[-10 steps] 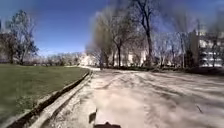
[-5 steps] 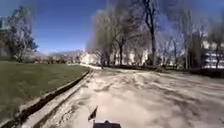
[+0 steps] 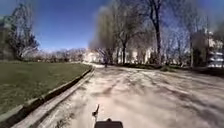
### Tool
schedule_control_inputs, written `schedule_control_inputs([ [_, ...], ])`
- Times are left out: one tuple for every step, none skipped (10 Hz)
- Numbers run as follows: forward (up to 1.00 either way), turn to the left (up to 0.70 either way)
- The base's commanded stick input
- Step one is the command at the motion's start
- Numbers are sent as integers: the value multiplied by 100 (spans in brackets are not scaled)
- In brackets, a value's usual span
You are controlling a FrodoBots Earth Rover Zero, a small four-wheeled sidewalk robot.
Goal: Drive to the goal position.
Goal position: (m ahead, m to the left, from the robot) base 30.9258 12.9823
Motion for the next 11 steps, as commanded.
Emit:
schedule_control_inputs([
  [98,0],
  [98,0],
  [98,0],
  [97,0],
  [97,0],
  [97,0],
  [97,0],
  [97,0],
  [97,3],
  [97,19],
  [97,24],
])
